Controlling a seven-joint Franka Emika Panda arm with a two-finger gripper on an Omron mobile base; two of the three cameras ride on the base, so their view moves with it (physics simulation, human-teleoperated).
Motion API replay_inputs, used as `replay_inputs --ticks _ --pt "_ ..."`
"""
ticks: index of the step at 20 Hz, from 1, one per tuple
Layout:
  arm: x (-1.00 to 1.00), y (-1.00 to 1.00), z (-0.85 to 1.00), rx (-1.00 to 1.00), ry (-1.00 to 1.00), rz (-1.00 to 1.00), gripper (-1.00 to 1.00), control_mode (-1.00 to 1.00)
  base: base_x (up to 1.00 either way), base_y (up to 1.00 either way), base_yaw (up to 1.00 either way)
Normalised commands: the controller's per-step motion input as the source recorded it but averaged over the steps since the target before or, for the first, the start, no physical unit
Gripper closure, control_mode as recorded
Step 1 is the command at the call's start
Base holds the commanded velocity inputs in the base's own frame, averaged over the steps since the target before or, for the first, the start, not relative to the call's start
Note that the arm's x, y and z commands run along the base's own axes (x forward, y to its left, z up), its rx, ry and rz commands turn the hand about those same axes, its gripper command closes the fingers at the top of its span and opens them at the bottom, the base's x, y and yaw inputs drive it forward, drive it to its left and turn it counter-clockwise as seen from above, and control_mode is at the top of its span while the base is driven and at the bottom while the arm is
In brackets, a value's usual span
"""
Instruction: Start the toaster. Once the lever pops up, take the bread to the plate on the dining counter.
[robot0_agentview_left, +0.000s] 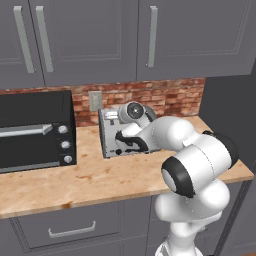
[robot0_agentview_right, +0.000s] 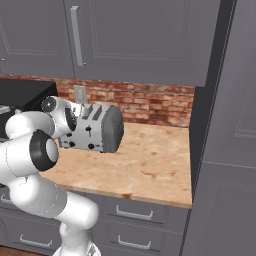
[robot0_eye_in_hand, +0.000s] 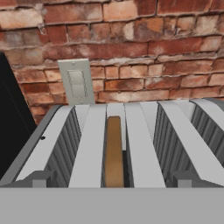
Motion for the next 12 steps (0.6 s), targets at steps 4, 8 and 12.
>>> replay_inputs --ticks 4,8,12 --pt "0.00 0.00 0.00 0.00 0.00 0.00 -1.00 -1.00 0.00 0.00 0.00" --pt "0.00 0.00 0.00 0.00 0.00 0.00 -1.00 -1.00 0.00 0.00 0.00" --pt "0.00 0.00 0.00 0.00 0.00 0.00 -1.00 -1.00 0.00 0.00 0.00"
